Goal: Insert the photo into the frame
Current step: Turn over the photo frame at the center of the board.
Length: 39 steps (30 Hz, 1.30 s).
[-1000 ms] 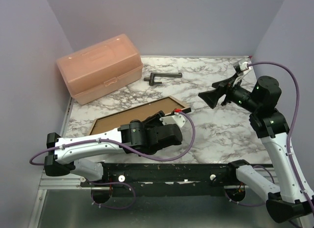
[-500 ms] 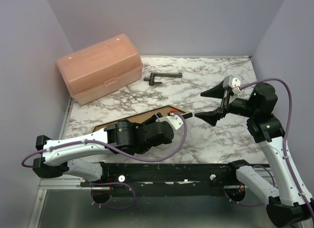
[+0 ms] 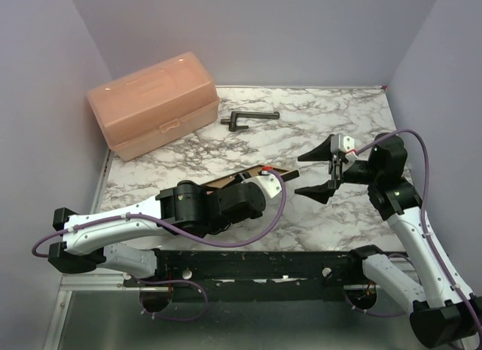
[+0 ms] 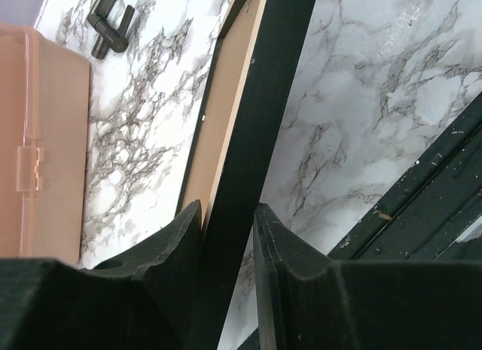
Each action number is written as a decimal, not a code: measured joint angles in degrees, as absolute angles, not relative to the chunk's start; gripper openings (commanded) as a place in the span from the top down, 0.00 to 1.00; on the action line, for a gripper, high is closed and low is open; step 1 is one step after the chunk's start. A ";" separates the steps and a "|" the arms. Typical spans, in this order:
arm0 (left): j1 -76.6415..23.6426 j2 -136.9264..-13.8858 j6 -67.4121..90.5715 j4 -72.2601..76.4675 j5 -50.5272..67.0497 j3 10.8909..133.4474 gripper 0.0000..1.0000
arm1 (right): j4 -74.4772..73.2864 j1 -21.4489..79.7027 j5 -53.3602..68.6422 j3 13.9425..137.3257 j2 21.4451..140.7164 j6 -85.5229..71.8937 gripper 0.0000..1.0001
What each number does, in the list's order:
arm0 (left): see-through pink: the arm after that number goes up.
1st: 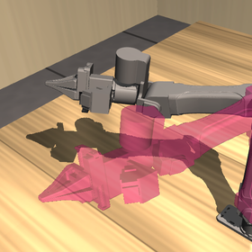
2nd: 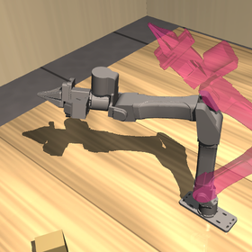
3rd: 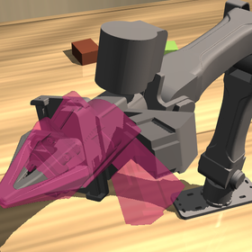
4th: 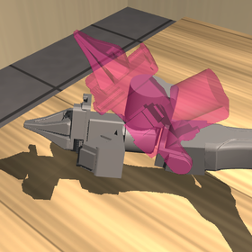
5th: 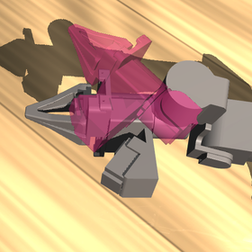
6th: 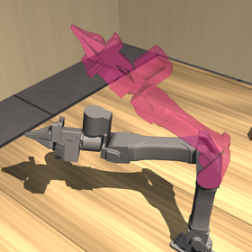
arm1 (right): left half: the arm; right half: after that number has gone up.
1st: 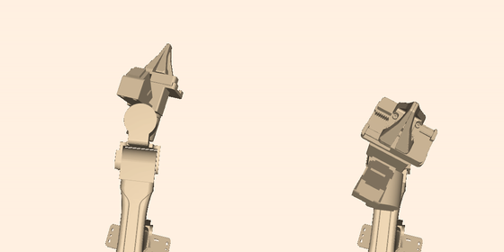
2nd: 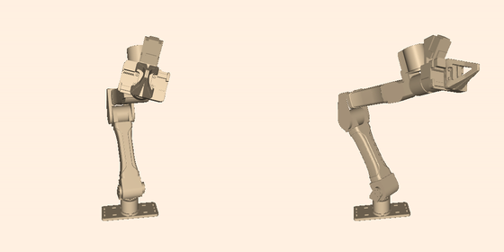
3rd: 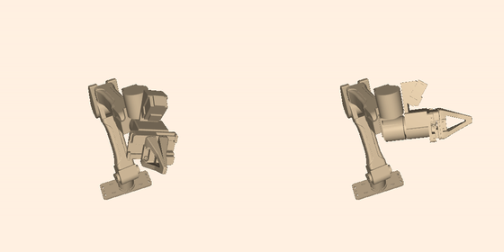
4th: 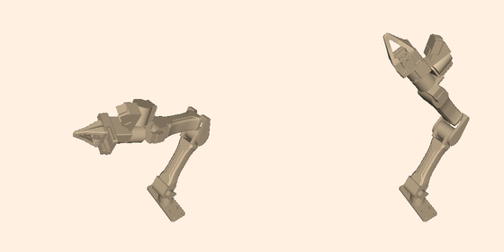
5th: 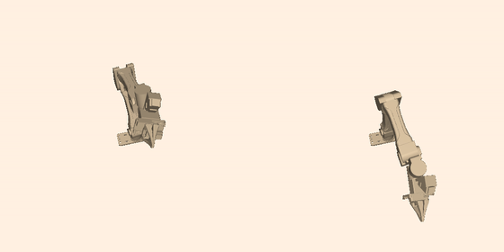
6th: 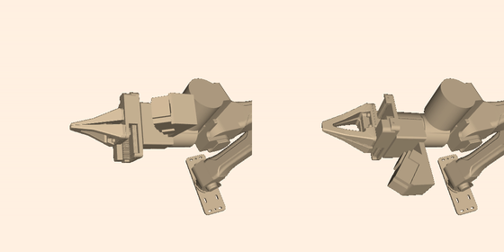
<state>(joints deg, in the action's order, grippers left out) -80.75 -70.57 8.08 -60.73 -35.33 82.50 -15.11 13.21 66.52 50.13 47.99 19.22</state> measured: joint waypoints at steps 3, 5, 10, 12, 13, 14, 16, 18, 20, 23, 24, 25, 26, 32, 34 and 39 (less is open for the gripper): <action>-80.75 -70.57 8.08 -60.73 -35.16 82.63 1.00 | -12.71 13.63 66.87 48.10 48.84 20.29 0.05; -80.75 -70.57 8.08 -60.73 -35.05 82.67 1.00 | -10.15 14.31 67.02 46.68 49.93 20.56 0.07; -80.75 -70.57 8.12 -60.73 -34.87 82.72 1.00 | -2.44 18.72 66.72 43.55 53.78 20.16 0.16; -80.75 -70.59 8.12 -60.73 -34.85 82.72 1.00 | 0.71 21.28 66.24 42.78 55.31 19.73 0.22; -80.75 -70.59 8.14 -60.73 -34.85 82.74 1.00 | 2.26 22.57 65.84 42.61 56.21 19.44 0.28; -80.75 -70.63 8.16 -60.77 -34.85 82.78 1.00 | 3.33 23.29 65.58 42.57 56.82 19.33 0.35; -80.75 -70.65 8.21 -60.90 -34.76 82.81 1.00 | 5.56 24.49 64.86 42.54 57.95 18.96 0.59; -80.75 -70.65 8.19 -61.10 -34.70 82.83 1.00 | 7.79 24.82 64.45 42.50 58.37 19.84 0.86; -80.75 -70.43 7.51 -62.26 -35.77 83.40 1.00 | 10.15 24.99 66.32 42.24 58.06 24.27 0.93; -79.85 -68.60 5.04 -62.74 -36.84 85.08 1.00 | 12.93 26.04 67.70 42.15 56.73 28.08 0.94; -79.90 -68.27 5.02 -62.74 -36.67 85.12 0.98 | 12.78 26.17 67.83 42.15 56.25 27.42 0.94; -80.09 -68.10 4.99 -62.78 -36.40 85.17 0.92 | 12.51 26.20 67.85 42.15 56.01 26.59 0.94; -80.34 -68.20 4.97 -62.89 -36.40 85.17 0.84 | 12.34 26.20 67.92 42.15 55.99 25.93 0.95; -80.20 -68.97 6.11 -63.09 -36.93 87.02 0.32 | 10.41 26.06 67.61 44.16 56.80 23.20 1.00; -80.25 -69.23 7.31 -62.08 -37.08 88.62 0.24 | 8.80 26.02 66.81 46.24 57.43 21.67 1.00; -80.16 -69.01 8.03 -59.09 -37.28 94.06 0.19 | 3.29 25.76 64.66 51.55 59.48 17.32 1.00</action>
<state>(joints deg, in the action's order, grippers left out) -80.16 -69.01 8.03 -59.09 -37.28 94.06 3.29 25.76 64.66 51.55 59.48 17.32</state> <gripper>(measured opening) 0.791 0.323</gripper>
